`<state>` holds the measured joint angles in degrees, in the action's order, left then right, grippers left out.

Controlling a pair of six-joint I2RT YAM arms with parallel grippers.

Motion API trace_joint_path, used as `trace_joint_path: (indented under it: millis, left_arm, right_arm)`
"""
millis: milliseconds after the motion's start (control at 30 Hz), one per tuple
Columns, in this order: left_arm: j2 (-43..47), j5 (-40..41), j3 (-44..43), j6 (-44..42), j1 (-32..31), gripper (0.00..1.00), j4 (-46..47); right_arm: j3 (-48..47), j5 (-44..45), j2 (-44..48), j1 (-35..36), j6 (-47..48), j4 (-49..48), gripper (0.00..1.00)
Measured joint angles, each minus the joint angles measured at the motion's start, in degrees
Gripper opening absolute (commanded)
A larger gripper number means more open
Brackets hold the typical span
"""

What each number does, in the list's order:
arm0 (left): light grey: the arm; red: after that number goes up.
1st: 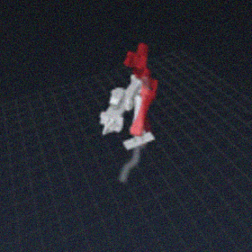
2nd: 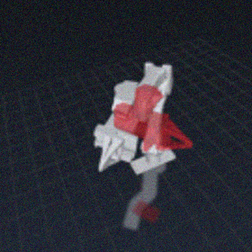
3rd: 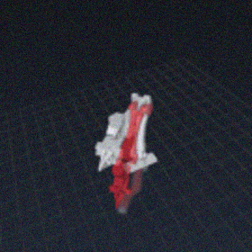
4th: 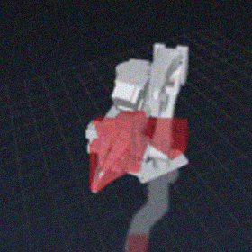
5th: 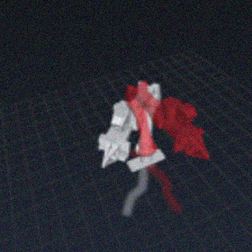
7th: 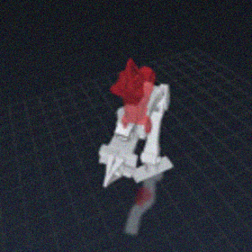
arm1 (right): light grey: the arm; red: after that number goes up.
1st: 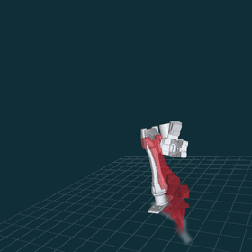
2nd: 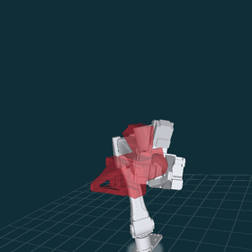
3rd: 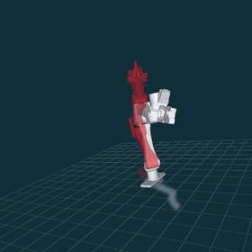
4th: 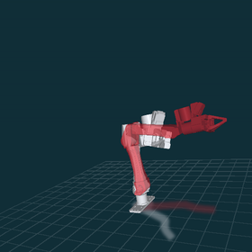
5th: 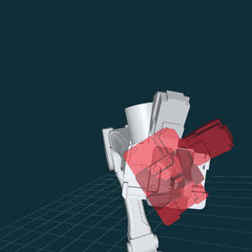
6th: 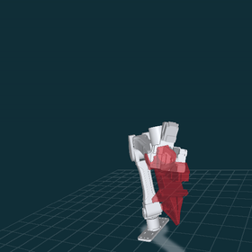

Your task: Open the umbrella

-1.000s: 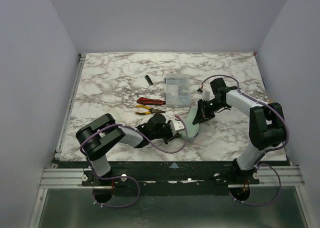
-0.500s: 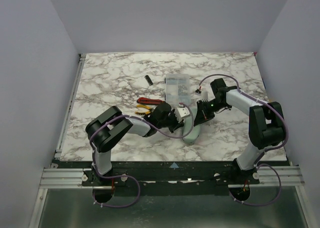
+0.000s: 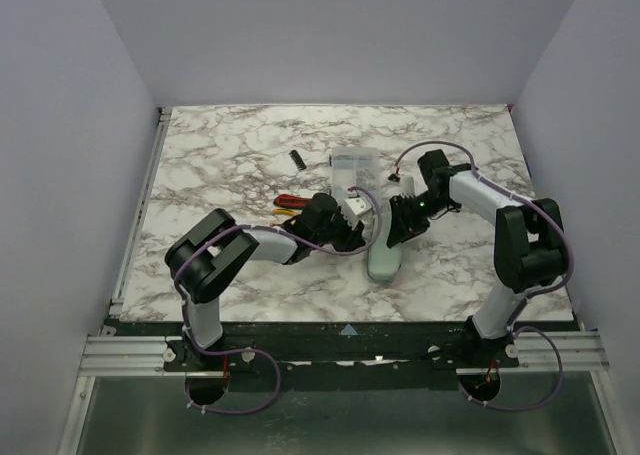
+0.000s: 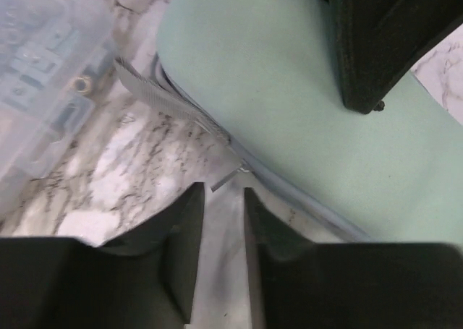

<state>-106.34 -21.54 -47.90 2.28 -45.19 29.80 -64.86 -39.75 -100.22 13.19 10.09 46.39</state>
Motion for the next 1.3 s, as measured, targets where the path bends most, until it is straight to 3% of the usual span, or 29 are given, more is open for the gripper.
trace_joint_path:
  millis: [100, 367, 800, 900, 1100, 1300]
  left_arm:
    - [2.86, -0.02, 0.57, 0.74, 1.36, 0.53, -1.25]
    - [9.49, 0.00, 1.68, 2.54, 2.64, 0.65, -2.16]
    - [17.53, -0.24, 7.06, 3.72, 4.39, 0.68, -2.97]
    - [20.90, -0.39, 9.27, 2.99, 4.96, 0.67, -2.91]
    - [25.62, -0.37, 12.81, 1.40, 4.98, 0.67, -2.97]
    - [26.10, -0.37, 14.01, 0.76, 4.98, 0.67, -3.78]
  right_arm:
    - [-1.55, 2.67, -0.52, -0.09, -0.44, 1.16, 0.54]
    - [-4.63, 2.86, 0.09, -0.09, -0.13, 4.76, 0.54]
    - [-6.45, -10.91, 1.86, 0.26, -4.39, 3.34, 0.54]
    - [-8.04, -11.58, 0.72, 0.35, -5.51, 2.97, 0.46]
    - [-7.74, -8.85, 3.43, -2.73, -8.50, 1.49, 0.14]
    - [-0.66, 3.34, 7.23, -9.73, -10.67, -0.04, 0.06]
